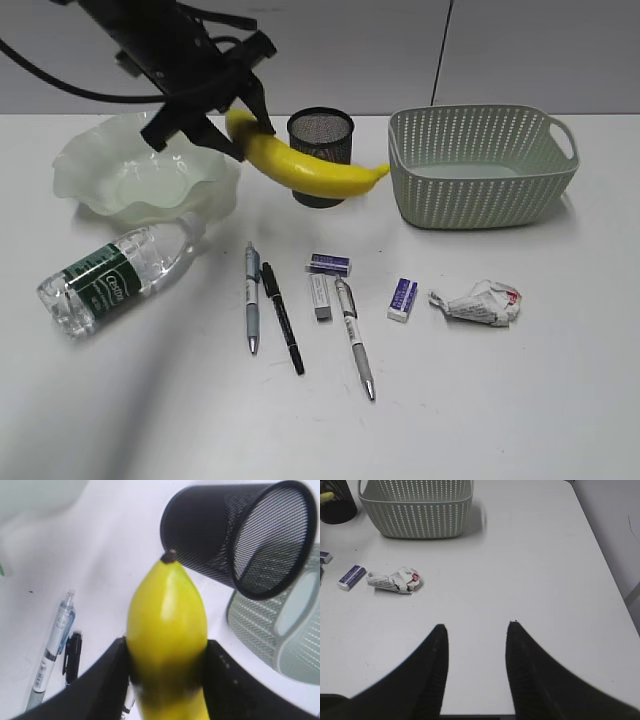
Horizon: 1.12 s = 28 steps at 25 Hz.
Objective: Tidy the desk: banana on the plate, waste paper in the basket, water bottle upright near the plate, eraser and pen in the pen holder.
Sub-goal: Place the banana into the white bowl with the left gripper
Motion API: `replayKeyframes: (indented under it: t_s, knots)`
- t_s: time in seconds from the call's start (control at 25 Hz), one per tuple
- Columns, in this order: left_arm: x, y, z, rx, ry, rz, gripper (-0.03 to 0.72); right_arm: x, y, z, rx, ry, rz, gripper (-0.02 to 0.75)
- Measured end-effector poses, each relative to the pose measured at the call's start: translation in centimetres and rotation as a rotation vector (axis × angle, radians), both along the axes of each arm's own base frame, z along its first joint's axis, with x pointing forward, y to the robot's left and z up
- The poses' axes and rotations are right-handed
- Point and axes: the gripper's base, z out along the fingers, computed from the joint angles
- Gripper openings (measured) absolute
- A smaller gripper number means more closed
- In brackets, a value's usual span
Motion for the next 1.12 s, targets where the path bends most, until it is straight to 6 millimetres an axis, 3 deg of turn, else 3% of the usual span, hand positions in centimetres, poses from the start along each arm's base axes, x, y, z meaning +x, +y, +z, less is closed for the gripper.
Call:
replayKeyframes:
  t_s: [0.12, 0.24, 0.44, 0.6, 0.84, 1.12]
  knots:
    - [0.1, 2.1, 2.8, 0.024, -0.08, 0.024, 0.336, 0.0, 0.0, 0.0, 0.0, 0.0, 0.0, 0.318]
    - [0.8, 6.0, 4.8, 0.078, -0.151, 0.088, 0.336, 0.0, 0.0, 0.0, 0.0, 0.0, 0.0, 0.318]
    - [2.1, 12.1, 5.5, 0.187, -0.207, 0.195, 0.336, 0.0, 0.0, 0.0, 0.0, 0.0, 0.0, 0.318]
    - [3.4, 14.8, 4.4, 0.221, -0.228, 0.254, 0.336, 0.0, 0.0, 0.0, 0.0, 0.0, 0.0, 0.318]
    - [5.4, 17.3, 1.3, 0.229, -0.232, 0.321, 0.336, 0.0, 0.0, 0.0, 0.0, 0.0, 0.0, 0.318]
    - [6.4, 17.1, -1.8, 0.177, -0.174, 0.313, 0.336, 0.0, 0.0, 0.0, 0.0, 0.0, 0.0, 0.318]
